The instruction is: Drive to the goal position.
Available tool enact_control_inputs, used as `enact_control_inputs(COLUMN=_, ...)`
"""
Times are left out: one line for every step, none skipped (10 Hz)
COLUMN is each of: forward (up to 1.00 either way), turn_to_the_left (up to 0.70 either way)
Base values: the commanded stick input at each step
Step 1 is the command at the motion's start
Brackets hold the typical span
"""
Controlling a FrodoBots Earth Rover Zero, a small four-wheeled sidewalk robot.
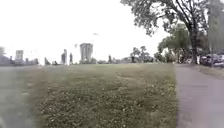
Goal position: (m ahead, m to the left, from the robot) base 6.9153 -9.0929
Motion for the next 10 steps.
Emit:
enact_control_inputs(forward=0.7, turn_to_the_left=0.0)
enact_control_inputs(forward=0.7, turn_to_the_left=0.0)
enact_control_inputs(forward=0.7, turn_to_the_left=-0.02)
enact_control_inputs(forward=0.7, turn_to_the_left=-0.21)
enact_control_inputs(forward=0.7, turn_to_the_left=-0.35)
enact_control_inputs(forward=0.7, turn_to_the_left=-0.35)
enact_control_inputs(forward=0.7, turn_to_the_left=-0.35)
enact_control_inputs(forward=0.7, turn_to_the_left=-0.35)
enact_control_inputs(forward=0.7, turn_to_the_left=-0.35)
enact_control_inputs(forward=0.7, turn_to_the_left=-0.35)
